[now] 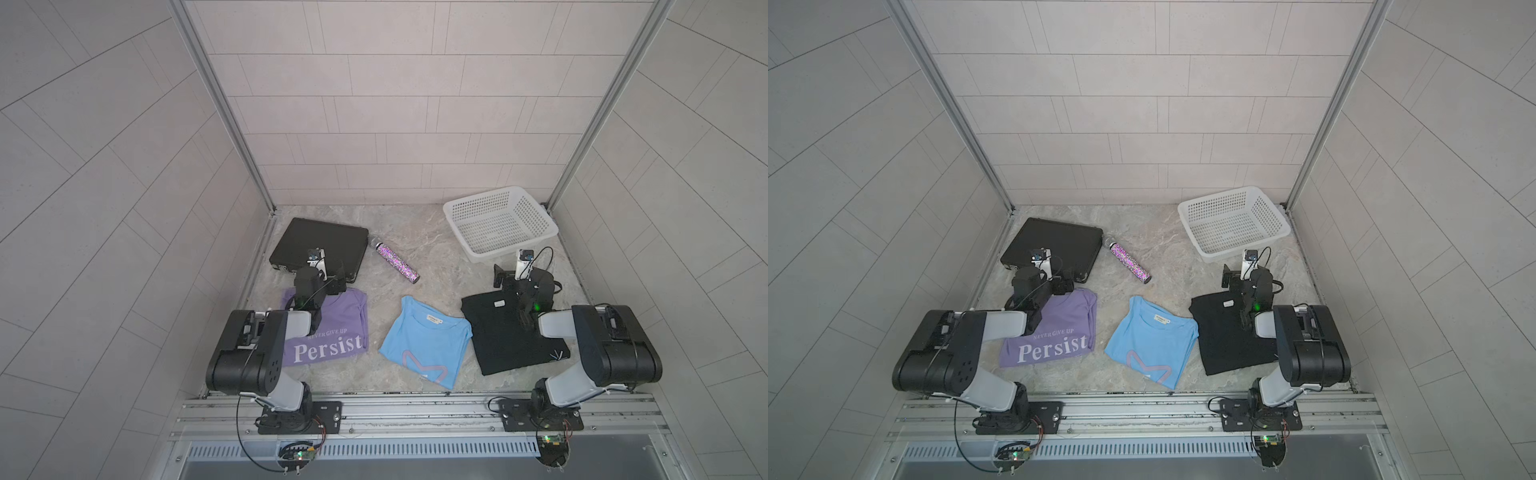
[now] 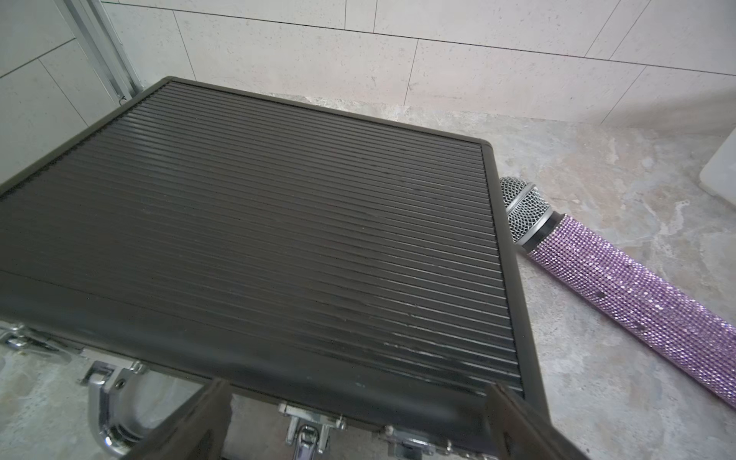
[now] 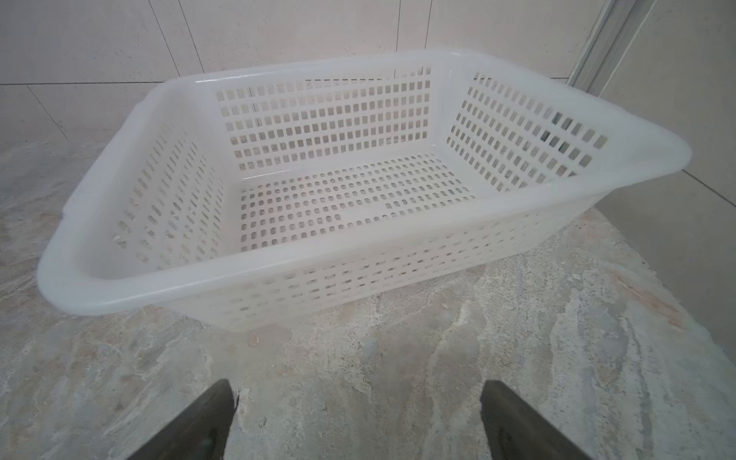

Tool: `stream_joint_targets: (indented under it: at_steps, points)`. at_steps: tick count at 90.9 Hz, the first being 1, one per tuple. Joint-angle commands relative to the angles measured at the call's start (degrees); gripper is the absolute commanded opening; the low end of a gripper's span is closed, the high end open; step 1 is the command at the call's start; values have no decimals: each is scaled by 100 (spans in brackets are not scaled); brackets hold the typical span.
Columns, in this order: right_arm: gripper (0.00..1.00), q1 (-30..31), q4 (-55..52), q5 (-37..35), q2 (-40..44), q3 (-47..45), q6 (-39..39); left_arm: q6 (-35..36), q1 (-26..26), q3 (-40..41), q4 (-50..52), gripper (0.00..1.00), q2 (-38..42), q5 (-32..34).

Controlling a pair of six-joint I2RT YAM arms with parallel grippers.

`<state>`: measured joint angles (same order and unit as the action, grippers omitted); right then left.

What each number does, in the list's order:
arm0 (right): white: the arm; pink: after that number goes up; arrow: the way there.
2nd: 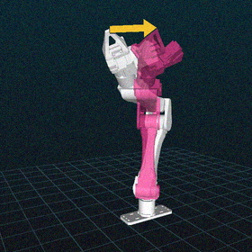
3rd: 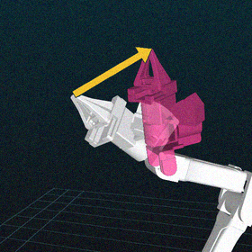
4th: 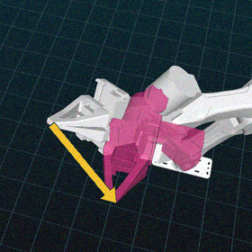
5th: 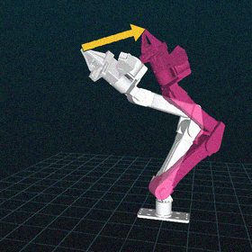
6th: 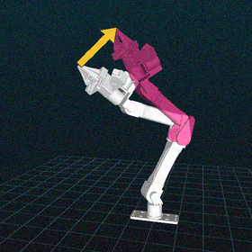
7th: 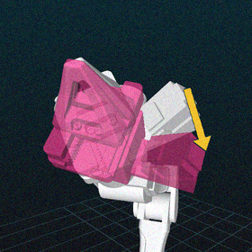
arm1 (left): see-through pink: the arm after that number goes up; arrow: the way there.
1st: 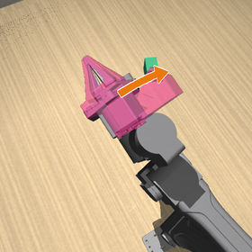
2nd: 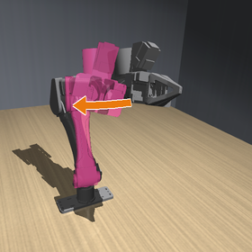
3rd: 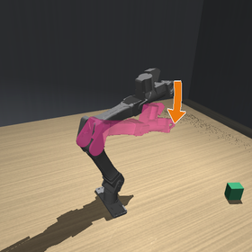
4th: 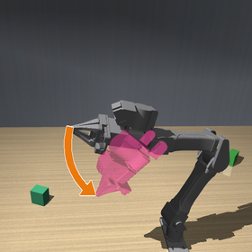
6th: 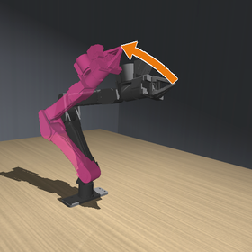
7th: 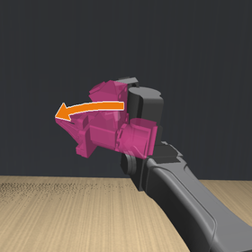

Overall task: Put the folded t-shirts into the basket
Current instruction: Move the bin to the center of the board.

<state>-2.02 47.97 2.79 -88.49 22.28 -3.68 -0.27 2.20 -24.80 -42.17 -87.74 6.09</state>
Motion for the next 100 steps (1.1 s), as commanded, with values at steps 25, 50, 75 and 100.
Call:
stream_joint_targets:
  at_steps: [25,50,75,100]
  points:
    - [100,-32,-15,24,66,57,-36,-23,-40,-69,7,100,6,24]
    - [100,-43,5,-98,111,94,-140,-60,-37,-102,92,100,107,86]
    - [100,-183,-4088,-318,1521,1913,-206,81,-108,-1297,3199,100,1219,-279]
    - [100,-250,-6308,117,1521,3231,769,1273,-85,-3016,6304,100,1267,-3182]
